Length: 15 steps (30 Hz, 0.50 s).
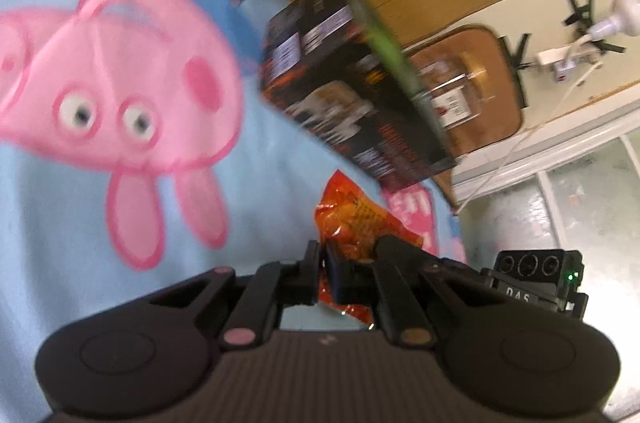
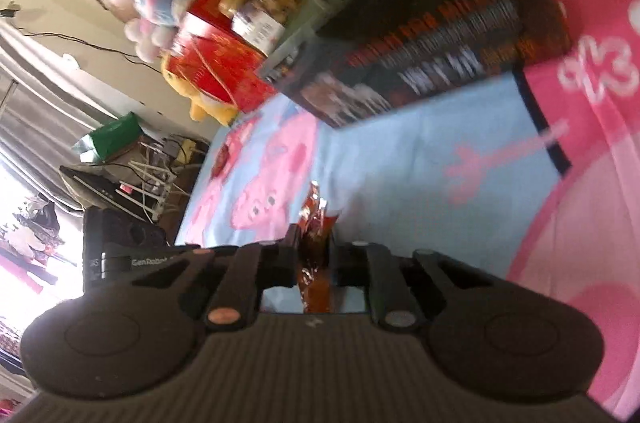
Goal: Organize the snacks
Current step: 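Lower the red spicy-snack bag into the silver tin and open the left tool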
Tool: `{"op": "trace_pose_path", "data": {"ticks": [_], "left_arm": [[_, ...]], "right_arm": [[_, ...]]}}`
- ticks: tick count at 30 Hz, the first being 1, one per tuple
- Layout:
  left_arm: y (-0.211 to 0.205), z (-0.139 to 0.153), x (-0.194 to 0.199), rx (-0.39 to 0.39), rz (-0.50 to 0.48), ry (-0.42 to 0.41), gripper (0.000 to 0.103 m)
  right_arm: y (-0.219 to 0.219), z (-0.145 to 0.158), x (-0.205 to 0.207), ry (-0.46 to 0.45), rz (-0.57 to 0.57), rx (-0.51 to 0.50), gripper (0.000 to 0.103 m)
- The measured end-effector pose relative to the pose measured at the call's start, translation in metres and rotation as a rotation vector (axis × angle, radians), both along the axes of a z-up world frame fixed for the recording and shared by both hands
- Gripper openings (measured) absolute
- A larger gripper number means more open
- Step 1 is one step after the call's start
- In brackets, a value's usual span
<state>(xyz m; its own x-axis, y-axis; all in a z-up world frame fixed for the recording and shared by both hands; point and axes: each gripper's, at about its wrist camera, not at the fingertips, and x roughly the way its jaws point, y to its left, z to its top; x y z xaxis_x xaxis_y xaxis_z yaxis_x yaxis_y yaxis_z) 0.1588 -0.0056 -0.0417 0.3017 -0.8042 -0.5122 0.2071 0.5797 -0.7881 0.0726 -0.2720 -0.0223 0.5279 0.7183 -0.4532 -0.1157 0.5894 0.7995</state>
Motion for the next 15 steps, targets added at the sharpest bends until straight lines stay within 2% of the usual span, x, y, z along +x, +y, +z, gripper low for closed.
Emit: {"op": "trace_pose_path", "data": {"ticks": [4,6,9,11,15], "left_arm": [[-0.012,0.043,0.017,0.034,-0.021,-0.108,0.005],[-0.027,0.066,0.030,0.070,-0.030,-0.181,0.005],[-0.052,0.091,0.056,0.108,-0.025,-0.244,0.005],[-0.071,0.099,0.074,0.131,-0.026,-0.277,0.005],[-0.108,0.093,0.095,0.187,-0.031,-0.305,0.005]], "right_arm": [[-0.006,0.028,0.009,-0.084,-0.015,0.001,0.016],[-0.014,0.047,0.020,-0.136,-0.026,-0.017,0.016],[-0.028,0.067,0.040,-0.202,-0.054,-0.058,0.016],[-0.038,0.076,0.057,-0.233,-0.079,-0.087,0.016],[-0.058,0.079,0.081,-0.263,-0.126,-0.153,0.016]]}}
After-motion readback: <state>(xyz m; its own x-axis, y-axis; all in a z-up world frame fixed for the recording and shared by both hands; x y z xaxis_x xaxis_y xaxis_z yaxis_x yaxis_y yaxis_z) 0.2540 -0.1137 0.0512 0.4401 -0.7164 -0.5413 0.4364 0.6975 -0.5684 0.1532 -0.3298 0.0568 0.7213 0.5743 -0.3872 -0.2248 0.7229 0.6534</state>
